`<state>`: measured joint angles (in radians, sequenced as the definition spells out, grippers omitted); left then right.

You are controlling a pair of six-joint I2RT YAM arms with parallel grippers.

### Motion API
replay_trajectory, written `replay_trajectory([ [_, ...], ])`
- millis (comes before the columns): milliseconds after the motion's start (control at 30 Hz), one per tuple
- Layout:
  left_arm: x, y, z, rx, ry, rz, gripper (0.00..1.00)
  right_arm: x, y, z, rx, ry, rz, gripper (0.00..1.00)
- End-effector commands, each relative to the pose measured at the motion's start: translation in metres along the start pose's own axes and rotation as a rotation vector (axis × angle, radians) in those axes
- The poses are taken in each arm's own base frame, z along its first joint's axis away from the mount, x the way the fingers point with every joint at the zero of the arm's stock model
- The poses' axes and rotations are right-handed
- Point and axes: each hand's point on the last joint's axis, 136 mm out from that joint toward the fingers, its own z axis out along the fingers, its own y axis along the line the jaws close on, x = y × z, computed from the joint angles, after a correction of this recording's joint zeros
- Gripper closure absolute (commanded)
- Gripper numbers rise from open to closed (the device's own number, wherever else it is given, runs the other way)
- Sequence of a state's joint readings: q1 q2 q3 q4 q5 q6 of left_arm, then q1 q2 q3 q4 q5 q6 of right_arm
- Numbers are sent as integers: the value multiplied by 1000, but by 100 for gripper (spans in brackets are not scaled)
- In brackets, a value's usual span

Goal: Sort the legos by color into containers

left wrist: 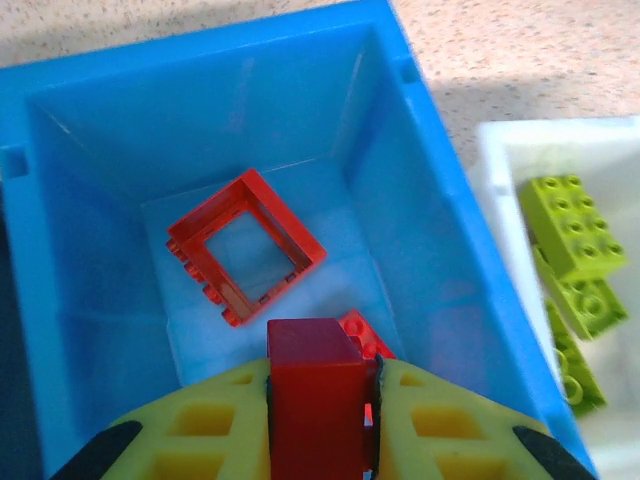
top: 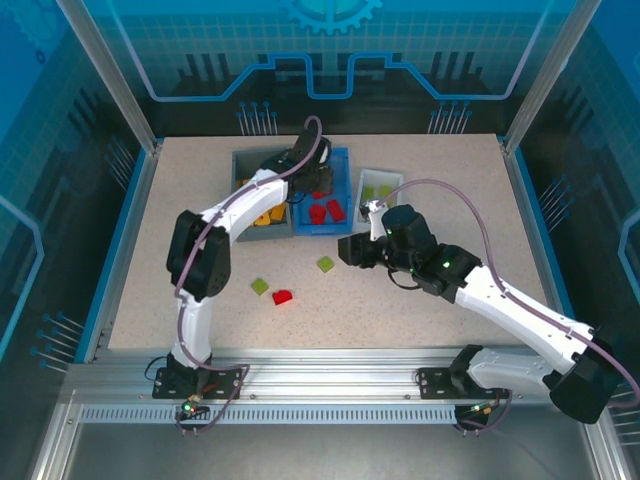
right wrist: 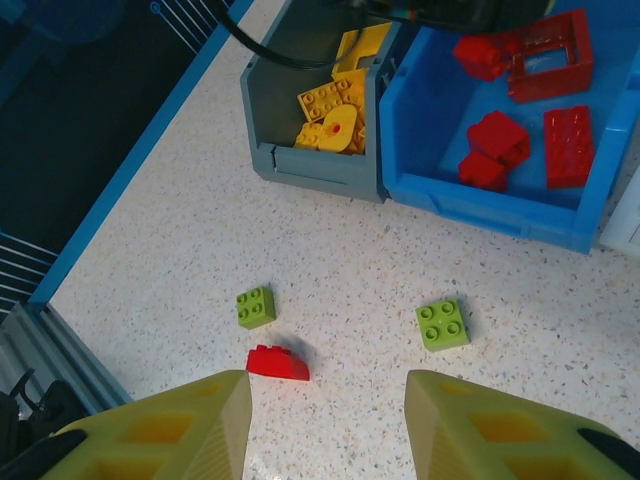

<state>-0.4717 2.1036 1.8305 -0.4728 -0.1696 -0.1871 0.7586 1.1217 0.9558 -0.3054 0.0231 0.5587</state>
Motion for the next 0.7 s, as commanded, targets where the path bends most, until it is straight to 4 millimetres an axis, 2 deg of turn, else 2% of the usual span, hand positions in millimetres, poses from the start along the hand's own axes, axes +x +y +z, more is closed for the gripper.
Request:
replay_trajectory([
  [0,-15,0,18,48,-15,-88,77,-17,9,1,-15,-57,5,55],
  [267,-42,5,51,253,-52,-375,76,-18,2,11,6,-64,28,55],
  [500,-39,0,70,343,-40,-491,73,-32,4,27,10,-93,19,53],
  [667,-38,-4,78,369,-30,-519,70,-32,5,33,5,-80,20,53],
])
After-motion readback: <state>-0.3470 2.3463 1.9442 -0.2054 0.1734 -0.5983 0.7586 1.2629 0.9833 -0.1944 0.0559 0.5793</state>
